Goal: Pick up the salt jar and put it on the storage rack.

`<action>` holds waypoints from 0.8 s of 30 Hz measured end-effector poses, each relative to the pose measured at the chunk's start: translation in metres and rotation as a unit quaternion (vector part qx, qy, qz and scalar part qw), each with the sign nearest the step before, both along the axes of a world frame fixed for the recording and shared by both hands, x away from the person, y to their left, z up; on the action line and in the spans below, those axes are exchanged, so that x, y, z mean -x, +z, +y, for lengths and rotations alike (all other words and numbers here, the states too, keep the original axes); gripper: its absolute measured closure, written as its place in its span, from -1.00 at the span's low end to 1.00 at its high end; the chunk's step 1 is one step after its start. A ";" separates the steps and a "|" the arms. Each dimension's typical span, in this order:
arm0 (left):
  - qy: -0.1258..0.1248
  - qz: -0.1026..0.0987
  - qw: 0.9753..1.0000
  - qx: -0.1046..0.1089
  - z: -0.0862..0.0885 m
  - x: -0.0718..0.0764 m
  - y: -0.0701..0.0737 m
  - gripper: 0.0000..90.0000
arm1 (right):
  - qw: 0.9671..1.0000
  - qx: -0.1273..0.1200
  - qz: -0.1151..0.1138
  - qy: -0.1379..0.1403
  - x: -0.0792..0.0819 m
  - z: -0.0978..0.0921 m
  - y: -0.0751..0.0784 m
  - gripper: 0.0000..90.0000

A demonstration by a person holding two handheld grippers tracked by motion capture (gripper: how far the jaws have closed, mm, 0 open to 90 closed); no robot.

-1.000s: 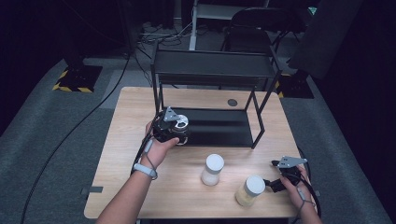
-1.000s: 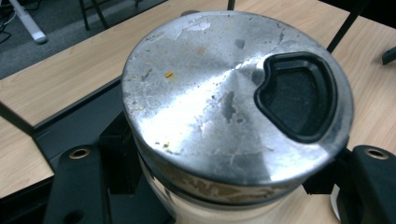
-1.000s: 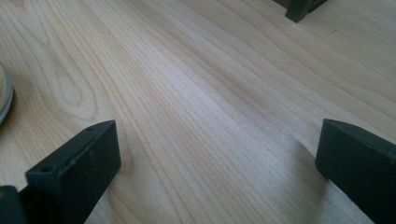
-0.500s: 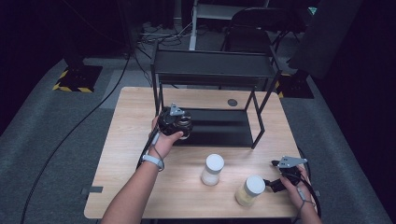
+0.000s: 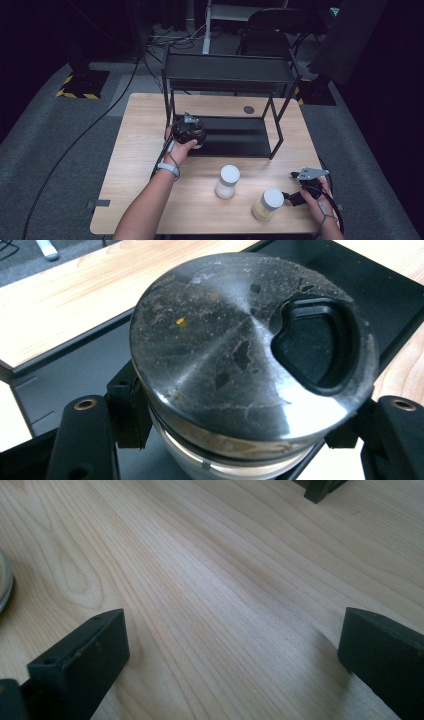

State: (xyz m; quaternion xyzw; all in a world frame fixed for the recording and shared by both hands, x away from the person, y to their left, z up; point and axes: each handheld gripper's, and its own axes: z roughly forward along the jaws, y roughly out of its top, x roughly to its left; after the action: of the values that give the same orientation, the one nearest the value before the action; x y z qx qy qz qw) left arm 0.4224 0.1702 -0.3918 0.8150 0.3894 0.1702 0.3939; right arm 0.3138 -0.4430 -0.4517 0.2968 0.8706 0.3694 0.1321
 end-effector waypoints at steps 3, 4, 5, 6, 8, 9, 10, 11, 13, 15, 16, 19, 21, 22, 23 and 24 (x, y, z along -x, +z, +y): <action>0.005 0.004 1.000 -0.002 -0.002 -0.001 -0.003 -0.33 | 1.000 0.000 0.000 0.000 0.000 0.000 0.000 -1.00; 0.005 0.005 1.000 -0.002 -0.002 -0.002 -0.005 -0.33 | 1.000 0.000 0.000 0.000 0.000 0.000 0.000 -1.00; 0.006 0.006 1.000 -0.001 -0.002 -0.002 -0.006 -0.33 | 1.000 0.000 0.000 0.000 0.000 0.000 0.000 -1.00; 0.006 0.007 1.000 -0.004 -0.002 -0.003 -0.007 -0.33 | 1.000 0.000 0.000 0.000 0.000 0.000 0.000 -1.00; 0.005 0.007 1.000 -0.007 -0.003 -0.004 -0.009 -0.33 | 1.000 0.000 0.000 0.000 0.000 0.000 0.000 -1.00; 0.006 0.009 1.000 -0.007 -0.003 -0.004 -0.010 -0.33 | 1.000 0.000 0.000 0.000 0.000 0.000 0.000 -1.00; 0.006 0.010 1.000 -0.006 -0.003 -0.004 -0.011 -0.33 | 1.000 0.000 0.000 0.000 0.000 0.000 0.000 -1.00; 0.007 0.009 1.000 -0.003 -0.002 -0.004 -0.013 -0.33 | 1.000 0.000 0.000 0.000 0.000 0.000 0.000 -1.00; 0.004 0.006 1.000 -0.004 -0.002 -0.004 -0.014 -0.33 | 1.000 0.000 0.000 0.000 0.000 0.000 0.000 -1.00; 0.002 0.003 1.000 -0.005 -0.002 -0.004 -0.014 -0.33 | 1.000 0.000 0.000 0.000 0.000 0.000 0.000 -1.00; 0.002 0.003 1.000 -0.005 -0.002 -0.004 -0.014 -0.33 | 1.000 0.000 0.000 0.000 0.000 0.000 0.000 -1.00; 0.005 -0.005 1.000 -0.014 -0.005 -0.001 -0.014 -0.36 | 1.000 0.000 0.000 -0.001 0.000 0.000 0.000 -1.00; 0.014 -0.010 1.000 -0.011 -0.005 0.001 -0.013 -0.52 | 1.000 0.000 0.000 -0.001 0.001 0.000 0.000 -1.00; 0.018 -0.010 1.000 -0.005 -0.005 0.002 -0.012 -0.58 | 1.000 0.000 0.000 -0.002 0.001 0.000 0.000 -1.00; 0.019 -0.011 1.000 0.000 -0.004 0.002 -0.011 -0.64 | 1.000 0.000 0.000 -0.002 0.001 0.000 0.000 -1.00; 0.019 -0.013 1.000 0.003 -0.003 0.003 -0.010 -0.68 | 1.000 0.000 0.000 -0.002 0.001 0.000 0.000 -1.00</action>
State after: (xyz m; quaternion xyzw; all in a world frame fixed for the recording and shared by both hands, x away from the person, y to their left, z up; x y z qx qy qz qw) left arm 0.4193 0.1676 -0.4019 0.8040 0.3999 0.1869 0.3985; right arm 0.3131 -0.4428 -0.4517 0.2983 0.8702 0.3691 0.1327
